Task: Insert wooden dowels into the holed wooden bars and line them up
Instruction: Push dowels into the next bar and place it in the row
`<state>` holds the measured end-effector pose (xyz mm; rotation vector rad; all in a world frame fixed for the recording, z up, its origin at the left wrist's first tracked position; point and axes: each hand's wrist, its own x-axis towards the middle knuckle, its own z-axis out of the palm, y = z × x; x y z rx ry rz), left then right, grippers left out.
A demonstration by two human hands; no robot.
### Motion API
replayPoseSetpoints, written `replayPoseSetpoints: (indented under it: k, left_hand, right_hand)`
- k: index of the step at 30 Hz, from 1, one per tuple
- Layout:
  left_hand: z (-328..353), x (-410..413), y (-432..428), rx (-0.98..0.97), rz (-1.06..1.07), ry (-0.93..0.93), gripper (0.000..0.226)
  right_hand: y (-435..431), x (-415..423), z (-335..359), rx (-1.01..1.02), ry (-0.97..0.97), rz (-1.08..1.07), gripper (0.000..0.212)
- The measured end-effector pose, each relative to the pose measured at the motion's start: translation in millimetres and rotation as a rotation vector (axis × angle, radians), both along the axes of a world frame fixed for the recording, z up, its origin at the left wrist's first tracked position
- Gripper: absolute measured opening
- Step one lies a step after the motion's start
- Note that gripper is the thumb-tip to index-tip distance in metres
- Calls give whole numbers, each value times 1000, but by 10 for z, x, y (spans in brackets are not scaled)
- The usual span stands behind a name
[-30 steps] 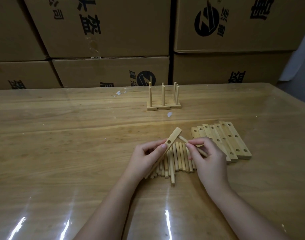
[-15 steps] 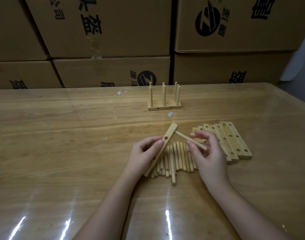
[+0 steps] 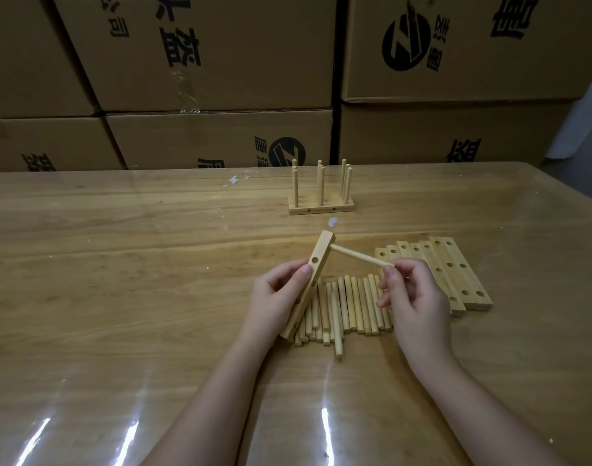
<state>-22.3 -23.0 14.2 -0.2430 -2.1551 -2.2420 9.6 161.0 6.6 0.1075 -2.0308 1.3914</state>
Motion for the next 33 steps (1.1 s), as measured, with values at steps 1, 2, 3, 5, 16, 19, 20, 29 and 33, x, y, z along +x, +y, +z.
replayPoseSetpoints:
  k: [1, 2, 3, 5, 16, 19, 20, 29, 33]
  left_hand:
    - [-4, 2, 2, -18, 3, 11, 16]
    - [-8, 2, 5, -29, 8, 23, 16]
    - [-11, 5, 7, -34, 15, 32, 16]
    - [-9, 6, 15, -38, 31, 37, 17]
    - [4, 27, 14, -43, 23, 70, 18]
    - [-6, 19, 11, -34, 16, 65, 18]
    - [-6, 12, 8, -32, 12, 61, 18]
    - [5, -78, -63, 284, 118, -104, 15]
    - [-10, -106, -64, 309, 127, -92, 15]
  right_hand:
    - [9, -6, -13, 12, -7, -13, 6]
    - [17, -10, -24, 27, -13, -23, 7]
    - [24, -16, -33, 42, -19, -30, 9]
    - [30, -22, -44, 63, -31, -32, 10]
    - [22, -21, -39, 79, -38, -5, 23]
    - [19, -11, -30, 66, -38, 9, 17]
    - [13, -10, -26, 49, -36, 22, 15]
    - [-51, 31, -20, 143, -171, 192, 53]
    - [-84, 74, -29, 458, -283, 369, 32]
